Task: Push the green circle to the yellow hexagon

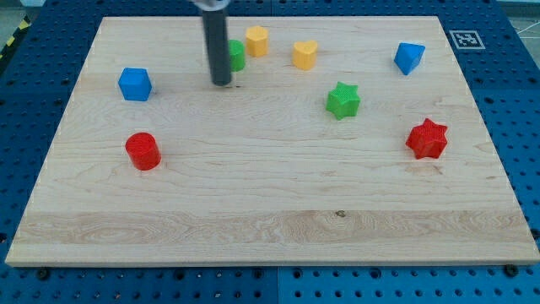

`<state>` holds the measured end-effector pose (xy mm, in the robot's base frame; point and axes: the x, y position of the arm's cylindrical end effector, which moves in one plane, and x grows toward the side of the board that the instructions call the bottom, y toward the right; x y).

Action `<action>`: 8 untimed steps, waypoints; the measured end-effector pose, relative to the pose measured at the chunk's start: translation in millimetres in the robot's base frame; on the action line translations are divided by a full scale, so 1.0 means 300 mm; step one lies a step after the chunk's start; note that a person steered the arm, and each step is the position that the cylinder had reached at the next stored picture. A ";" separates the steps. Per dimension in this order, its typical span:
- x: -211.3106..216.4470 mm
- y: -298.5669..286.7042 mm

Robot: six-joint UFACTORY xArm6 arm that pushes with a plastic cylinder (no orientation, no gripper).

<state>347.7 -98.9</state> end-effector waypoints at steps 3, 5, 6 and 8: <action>-0.130 -0.048; -0.012 -0.049; -0.059 -0.020; -0.229 0.019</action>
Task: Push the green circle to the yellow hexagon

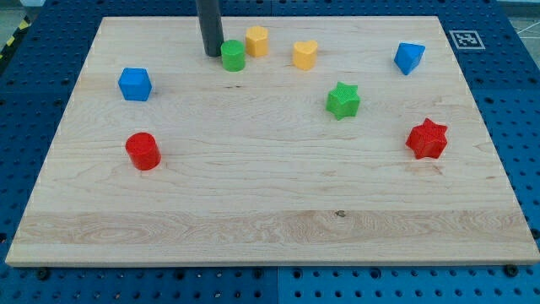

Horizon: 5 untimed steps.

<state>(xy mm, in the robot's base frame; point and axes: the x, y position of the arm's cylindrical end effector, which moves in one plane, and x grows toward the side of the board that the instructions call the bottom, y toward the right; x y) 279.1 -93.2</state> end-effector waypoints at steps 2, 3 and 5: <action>0.107 -0.091; 0.129 -0.087; 0.127 0.016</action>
<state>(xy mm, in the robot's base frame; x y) 317.1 -88.4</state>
